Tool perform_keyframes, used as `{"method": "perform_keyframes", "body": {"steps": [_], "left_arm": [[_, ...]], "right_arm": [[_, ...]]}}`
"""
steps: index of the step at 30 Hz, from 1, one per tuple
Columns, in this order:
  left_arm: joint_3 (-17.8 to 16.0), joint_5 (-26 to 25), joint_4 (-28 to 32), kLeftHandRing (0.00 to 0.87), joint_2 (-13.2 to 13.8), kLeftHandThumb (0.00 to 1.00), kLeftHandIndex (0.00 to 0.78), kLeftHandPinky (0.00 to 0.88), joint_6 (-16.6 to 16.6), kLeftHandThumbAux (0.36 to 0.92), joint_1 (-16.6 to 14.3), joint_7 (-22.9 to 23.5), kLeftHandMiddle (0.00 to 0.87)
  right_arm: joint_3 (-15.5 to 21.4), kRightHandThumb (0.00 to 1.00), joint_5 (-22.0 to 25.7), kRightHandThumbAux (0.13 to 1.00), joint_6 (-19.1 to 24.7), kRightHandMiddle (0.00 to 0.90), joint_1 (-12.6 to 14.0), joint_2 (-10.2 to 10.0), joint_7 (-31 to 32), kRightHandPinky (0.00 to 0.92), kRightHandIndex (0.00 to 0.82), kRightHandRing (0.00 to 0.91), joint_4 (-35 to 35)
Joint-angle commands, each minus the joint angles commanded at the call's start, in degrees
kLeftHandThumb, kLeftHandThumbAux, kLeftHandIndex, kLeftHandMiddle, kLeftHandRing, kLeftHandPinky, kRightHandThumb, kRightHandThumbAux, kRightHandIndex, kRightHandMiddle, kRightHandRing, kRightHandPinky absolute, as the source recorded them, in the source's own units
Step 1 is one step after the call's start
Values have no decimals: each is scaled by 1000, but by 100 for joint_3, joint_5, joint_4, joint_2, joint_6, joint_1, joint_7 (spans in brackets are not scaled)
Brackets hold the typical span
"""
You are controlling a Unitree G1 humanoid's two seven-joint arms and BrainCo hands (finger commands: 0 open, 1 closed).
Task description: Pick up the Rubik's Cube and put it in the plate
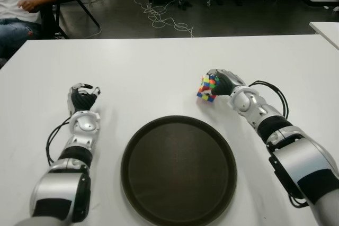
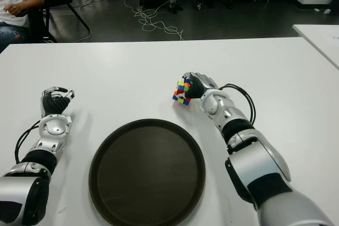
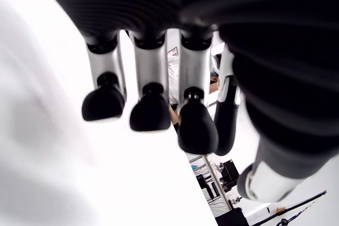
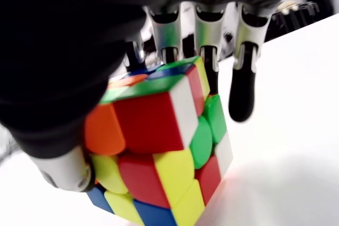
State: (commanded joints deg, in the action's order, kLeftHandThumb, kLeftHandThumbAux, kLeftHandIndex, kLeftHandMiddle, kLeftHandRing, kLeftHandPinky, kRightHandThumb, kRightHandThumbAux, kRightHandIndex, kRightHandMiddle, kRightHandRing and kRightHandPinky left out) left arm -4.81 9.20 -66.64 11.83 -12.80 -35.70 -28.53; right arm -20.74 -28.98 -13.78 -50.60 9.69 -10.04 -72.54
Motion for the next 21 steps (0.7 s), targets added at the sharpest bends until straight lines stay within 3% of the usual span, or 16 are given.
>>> {"method": "perform_keyframes", "body": {"steps": [21], "left_arm": [[53,33,23,812,10,711,442,804,125,704,-13,-11,809]], "right_arm": [[415,704,389,721,-270,807,34,4,313,782,440,797,35]]}}
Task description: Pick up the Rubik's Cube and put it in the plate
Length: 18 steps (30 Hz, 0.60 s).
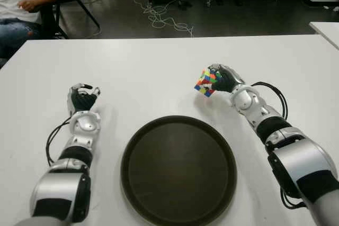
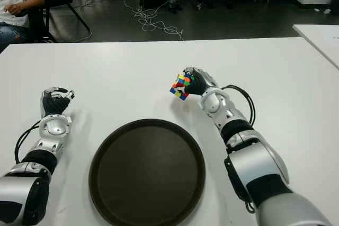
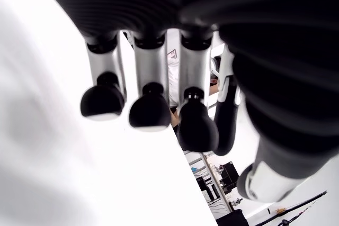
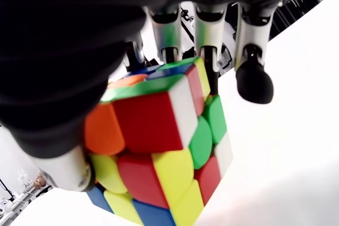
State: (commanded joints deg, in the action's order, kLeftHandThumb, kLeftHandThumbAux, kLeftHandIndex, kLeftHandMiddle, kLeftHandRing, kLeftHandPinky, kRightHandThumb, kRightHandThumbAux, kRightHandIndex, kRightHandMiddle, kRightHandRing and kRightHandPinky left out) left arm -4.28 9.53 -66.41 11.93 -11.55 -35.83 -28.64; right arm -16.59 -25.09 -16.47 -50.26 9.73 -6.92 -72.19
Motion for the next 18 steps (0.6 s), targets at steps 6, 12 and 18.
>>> {"method": "perform_keyframes", "body": {"steps": [6,12,18], "left_arm": [[-10,-6,7,809,-3,711,442,799,-11,704,9,1,807],[-31,-26,-12,811,-1,711,442,798,-17,704,1,17,814],[-45,-38,-21,814,0,712,442,803,-68,704,7,38,816]], "right_arm": [[21,703,-3,722,-2,807,1,0,-3,787,440,799,11],[20,703,-33,722,11,808,-3,8,-35,792,440,802,19],[49,703,-22,722,8,811,-4,22,-60,801,440,809,39]]}}
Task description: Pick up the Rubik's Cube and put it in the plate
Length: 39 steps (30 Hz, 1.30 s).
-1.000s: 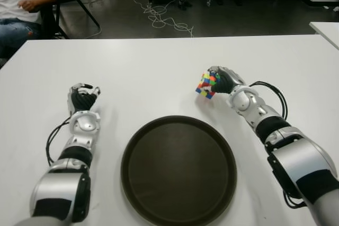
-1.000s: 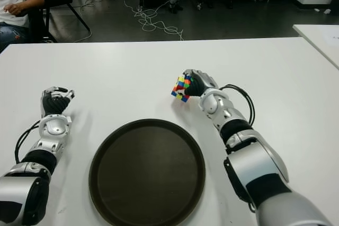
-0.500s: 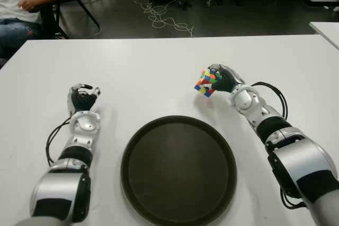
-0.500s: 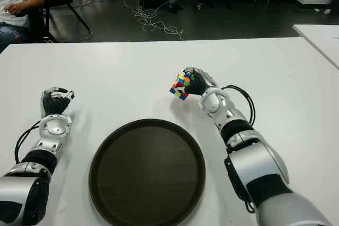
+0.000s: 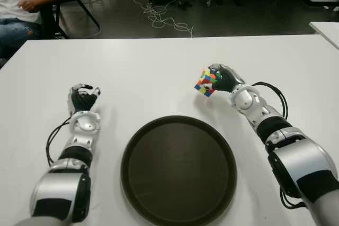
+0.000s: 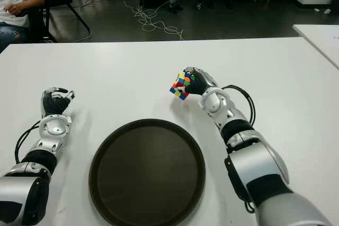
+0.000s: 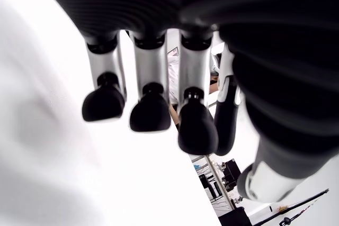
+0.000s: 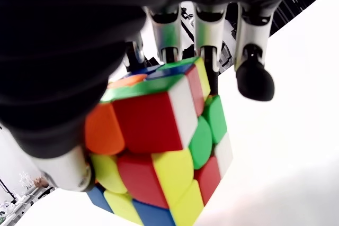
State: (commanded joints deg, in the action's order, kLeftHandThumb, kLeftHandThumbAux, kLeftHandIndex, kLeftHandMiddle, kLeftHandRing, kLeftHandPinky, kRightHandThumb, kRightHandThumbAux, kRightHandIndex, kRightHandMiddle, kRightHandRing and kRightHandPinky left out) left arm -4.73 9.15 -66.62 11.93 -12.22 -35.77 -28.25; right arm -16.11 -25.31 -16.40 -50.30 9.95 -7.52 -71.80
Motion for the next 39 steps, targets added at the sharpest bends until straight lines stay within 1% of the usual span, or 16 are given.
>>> {"method": "perform_keyframes", "body": {"steps": [2,5,8,9,12,13,14,16,18,20,24,26,28,31,35,39], "left_arm": [[-2,-1,-3,814,0,712,442,803,-5,704,0,-1,816],[-12,-4,-7,811,-4,712,442,799,-30,704,3,-26,812],[-12,3,6,811,-9,712,442,801,-41,703,6,-51,812],[-11,6,9,811,-8,712,442,801,-48,703,7,-49,812],[-11,9,10,815,-4,712,442,806,-59,703,10,-43,815],[-10,11,17,815,0,712,442,807,-61,703,13,-39,816],[-2,19,23,816,13,711,442,808,-59,703,15,-23,817],[11,34,26,823,32,711,442,816,-55,703,18,-4,822],[17,42,23,825,39,711,442,818,-51,703,17,-1,823],[27,56,19,825,44,711,442,818,-43,704,17,-9,823],[49,81,-2,819,61,711,442,810,-30,705,15,-6,817],[51,82,-18,817,67,711,442,809,-30,705,10,-3,817],[58,91,-40,815,70,710,442,808,-16,705,-2,-28,816],[68,106,-64,817,68,710,442,811,-1,705,-16,-76,818],[78,117,-67,820,64,710,442,814,24,705,-24,-120,820],[67,96,-59,822,65,710,442,816,38,704,-24,-83,820]], "right_arm": [[11,703,5,721,-7,811,1,7,5,803,441,810,11],[109,703,99,721,-122,813,45,108,79,805,441,812,186],[212,704,200,721,-268,818,136,219,148,812,440,818,423],[252,704,252,721,-341,819,207,271,194,813,440,818,589],[301,704,322,721,-411,823,328,341,273,817,440,824,861],[329,704,366,721,-444,824,402,363,326,817,440,825,1035],[403,704,506,720,-458,825,646,421,500,817,440,826,1596],[519,705,748,720,-412,827,1034,499,807,823,441,829,2495],[570,705,876,719,-283,828,1240,526,989,825,441,831,2978],[631,705,1066,719,-161,829,1433,528,1211,826,441,832,3404],[745,705,1684,718,-3,828,1971,434,1773,825,441,832,4418],[761,706,1825,718,79,824,2112,425,1916,820,441,828,4695],[787,706,2156,717,65,823,2275,422,2243,818,441,827,4999],[815,707,2463,715,151,820,2478,425,2590,814,442,826,5357],[848,707,2616,714,336,819,2675,469,2861,817,442,827,5703],[861,706,2662,713,471,822,2738,495,3039,827,442,832,5865]]}}
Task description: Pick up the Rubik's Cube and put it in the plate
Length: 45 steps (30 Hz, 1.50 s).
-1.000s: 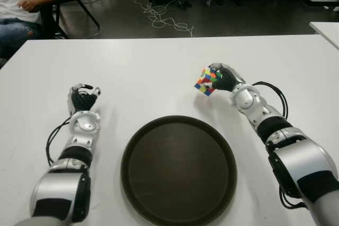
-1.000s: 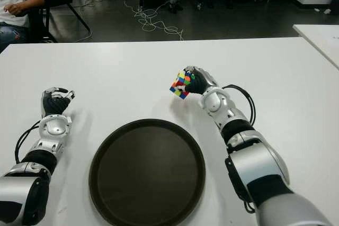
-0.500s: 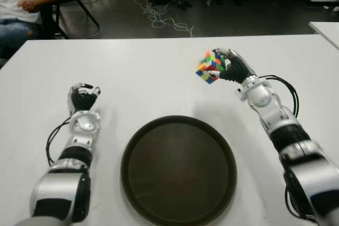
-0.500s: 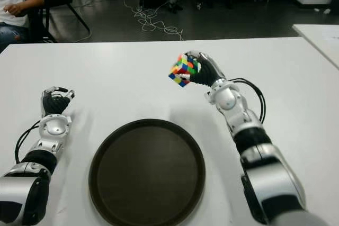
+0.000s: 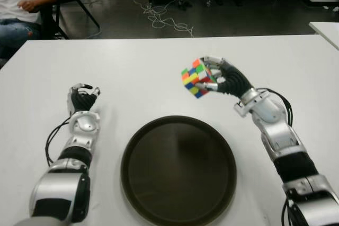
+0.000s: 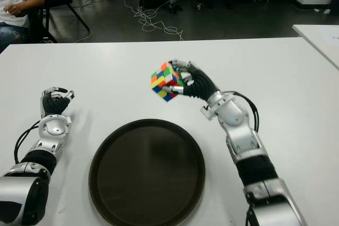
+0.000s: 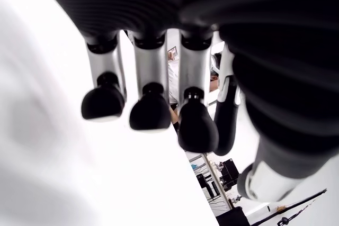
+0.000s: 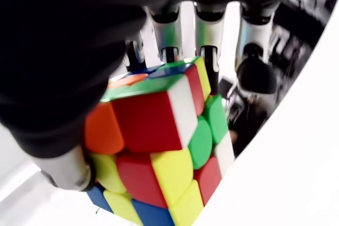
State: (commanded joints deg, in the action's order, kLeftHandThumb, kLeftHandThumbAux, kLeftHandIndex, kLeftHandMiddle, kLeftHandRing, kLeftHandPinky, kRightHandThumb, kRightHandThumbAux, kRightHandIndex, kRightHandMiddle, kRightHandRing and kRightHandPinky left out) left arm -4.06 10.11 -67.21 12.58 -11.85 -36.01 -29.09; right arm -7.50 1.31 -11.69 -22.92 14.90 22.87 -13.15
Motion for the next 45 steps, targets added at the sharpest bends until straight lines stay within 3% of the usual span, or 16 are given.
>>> {"method": "perform_keyframes", "body": {"steps": [22,31,38,45], "left_arm": [[-24,-33,9,818,20,711,442,810,-54,704,12,134,816],[-19,-33,41,817,14,711,442,802,-20,704,10,147,818],[10,3,59,815,18,711,442,805,-69,704,28,121,814],[4,-8,63,815,15,711,442,809,-73,704,28,94,814]], "right_arm": [[-83,701,-258,716,-114,827,35,157,238,831,442,840,-93],[-398,702,-555,717,46,821,-33,486,812,821,441,833,-33],[-677,698,-487,719,335,811,-26,705,1570,803,439,816,257],[-825,697,-629,720,475,814,-5,806,1835,811,439,815,482]]}}
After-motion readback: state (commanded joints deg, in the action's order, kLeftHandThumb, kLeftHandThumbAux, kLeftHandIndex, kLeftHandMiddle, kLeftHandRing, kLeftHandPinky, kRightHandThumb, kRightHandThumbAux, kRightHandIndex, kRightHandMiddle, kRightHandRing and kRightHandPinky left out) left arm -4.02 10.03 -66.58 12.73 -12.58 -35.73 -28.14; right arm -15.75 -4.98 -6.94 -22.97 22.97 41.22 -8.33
